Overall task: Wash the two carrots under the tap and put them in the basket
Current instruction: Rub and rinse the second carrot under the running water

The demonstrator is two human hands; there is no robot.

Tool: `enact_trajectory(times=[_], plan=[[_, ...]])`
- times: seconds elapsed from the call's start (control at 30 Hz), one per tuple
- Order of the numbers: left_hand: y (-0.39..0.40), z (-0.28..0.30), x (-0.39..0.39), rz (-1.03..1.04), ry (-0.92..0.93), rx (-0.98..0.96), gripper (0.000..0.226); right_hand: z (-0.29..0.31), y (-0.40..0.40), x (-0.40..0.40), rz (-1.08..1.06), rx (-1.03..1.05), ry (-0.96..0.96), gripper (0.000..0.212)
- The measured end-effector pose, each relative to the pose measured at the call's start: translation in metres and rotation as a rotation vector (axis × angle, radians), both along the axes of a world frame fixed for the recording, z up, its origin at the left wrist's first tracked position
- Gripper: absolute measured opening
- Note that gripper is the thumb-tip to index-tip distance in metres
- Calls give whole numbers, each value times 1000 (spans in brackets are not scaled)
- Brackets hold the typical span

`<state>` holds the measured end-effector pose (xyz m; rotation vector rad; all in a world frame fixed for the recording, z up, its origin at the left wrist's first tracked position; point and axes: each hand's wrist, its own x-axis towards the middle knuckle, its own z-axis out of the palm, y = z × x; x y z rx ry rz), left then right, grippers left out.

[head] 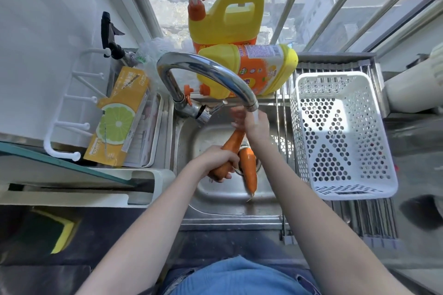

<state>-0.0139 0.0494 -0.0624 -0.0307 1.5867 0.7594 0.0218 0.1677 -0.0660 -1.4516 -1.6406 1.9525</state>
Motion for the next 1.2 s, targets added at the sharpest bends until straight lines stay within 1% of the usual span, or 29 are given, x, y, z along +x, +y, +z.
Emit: enact_trajectory(times=[0.03,0.07,0.1,0.17,0.2,0.23,0.27,0.3,0.33,0.4,0.43,0.5,0.53,0.6,0.63,0.77,0.8,0.87,0.93,1.0,1.03,1.1,1.13,1.2], plan=[[4,1,3,-37,29,24,17,-3,4,8,-15,146,-57,25],[9,3,6,-60,49,45,17,-1,5,13,-3,231,-115,17],[13,2,8,-64,54,64,18,3,5,16,23,258,-133,11],[17,0,14,-35,60,100,24,6,5,17,38,282,-129,21],[19,-3,16,-11,80,120,23,7,7,18,28,358,-145,23],[20,-4,16,12,106,145,21,3,9,18,34,444,-193,21],[22,-5,16,33,116,175,22,4,11,19,57,468,-265,20],[23,-5,15,40,103,206,26,3,14,19,79,388,-293,21],[25,-4,15,40,68,237,33,6,15,18,71,194,-242,20],[29,-2,16,20,0,278,37,15,15,16,-11,-214,-22,21],[32,-1,16,3,-8,281,36,21,14,14,-45,-337,69,26],[34,3,17,-34,-34,287,30,29,15,11,-32,-472,146,41],[34,6,18,-49,-75,304,26,31,16,12,7,-531,162,51],[31,11,19,-73,-223,371,17,32,21,13,110,-679,181,66],[28,12,19,-67,-311,424,16,32,23,14,155,-739,189,70],[18,7,21,39,-634,594,27,32,21,12,190,-902,293,67],[15,6,22,67,-679,613,29,35,20,12,193,-932,329,65],[12,7,26,166,-693,609,30,35,18,11,193,-948,368,65],[15,11,34,288,-599,498,24,32,18,9,175,-906,339,72],[24,14,42,360,-381,326,12,26,18,3,88,-810,210,75],[28,15,44,365,-237,244,9,23,18,1,33,-729,129,73],[35,16,49,328,40,134,10,18,15,-1,-31,-553,-9,58],[37,15,51,304,146,99,13,17,13,-1,-52,-474,-61,50],[36,11,53,212,343,62,17,14,8,-4,-89,-339,-157,44]])
